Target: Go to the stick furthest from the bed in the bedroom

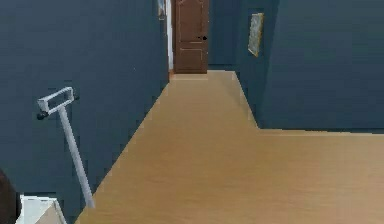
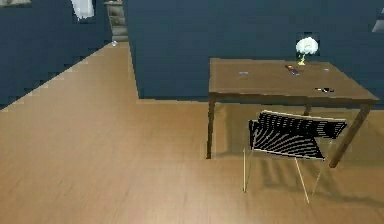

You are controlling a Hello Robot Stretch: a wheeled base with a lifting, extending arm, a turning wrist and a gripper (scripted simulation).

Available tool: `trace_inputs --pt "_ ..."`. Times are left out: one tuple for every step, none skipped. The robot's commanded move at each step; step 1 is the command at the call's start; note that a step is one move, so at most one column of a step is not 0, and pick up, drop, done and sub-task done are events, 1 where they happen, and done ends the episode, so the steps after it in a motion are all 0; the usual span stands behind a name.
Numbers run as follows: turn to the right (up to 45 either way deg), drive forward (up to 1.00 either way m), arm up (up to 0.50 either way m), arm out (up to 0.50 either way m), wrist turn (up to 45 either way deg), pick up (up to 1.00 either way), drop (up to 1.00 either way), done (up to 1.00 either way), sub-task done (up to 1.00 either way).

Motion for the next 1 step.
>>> trace_inputs --pt "0.0 0.45 0.00 0.00 0.0 0.00 0.00 0.00 0.00"
